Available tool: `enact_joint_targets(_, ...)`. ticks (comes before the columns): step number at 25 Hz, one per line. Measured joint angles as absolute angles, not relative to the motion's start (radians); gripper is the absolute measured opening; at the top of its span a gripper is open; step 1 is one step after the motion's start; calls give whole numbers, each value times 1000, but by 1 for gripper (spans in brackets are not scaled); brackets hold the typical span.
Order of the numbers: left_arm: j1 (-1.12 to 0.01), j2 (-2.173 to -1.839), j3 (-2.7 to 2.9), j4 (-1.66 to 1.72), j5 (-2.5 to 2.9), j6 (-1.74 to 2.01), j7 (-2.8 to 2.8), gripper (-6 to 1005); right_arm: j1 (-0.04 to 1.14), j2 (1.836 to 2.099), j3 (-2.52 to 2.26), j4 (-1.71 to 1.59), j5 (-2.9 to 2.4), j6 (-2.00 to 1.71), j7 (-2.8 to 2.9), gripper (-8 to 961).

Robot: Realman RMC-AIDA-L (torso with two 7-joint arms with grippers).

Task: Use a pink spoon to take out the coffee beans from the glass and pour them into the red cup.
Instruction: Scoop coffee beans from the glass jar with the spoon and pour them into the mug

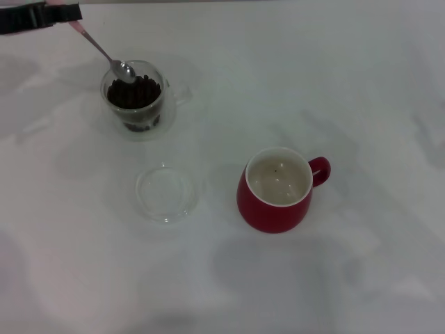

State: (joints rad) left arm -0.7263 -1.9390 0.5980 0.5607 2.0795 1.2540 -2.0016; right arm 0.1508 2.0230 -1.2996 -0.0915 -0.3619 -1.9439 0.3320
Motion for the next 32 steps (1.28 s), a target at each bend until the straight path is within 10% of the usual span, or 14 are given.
enact_joint_targets(32, -574, -2009, 594, 407, 1807, 1167, -2060, 121, 189, 2003, -1300, -103, -354, -1833, 357, 616)
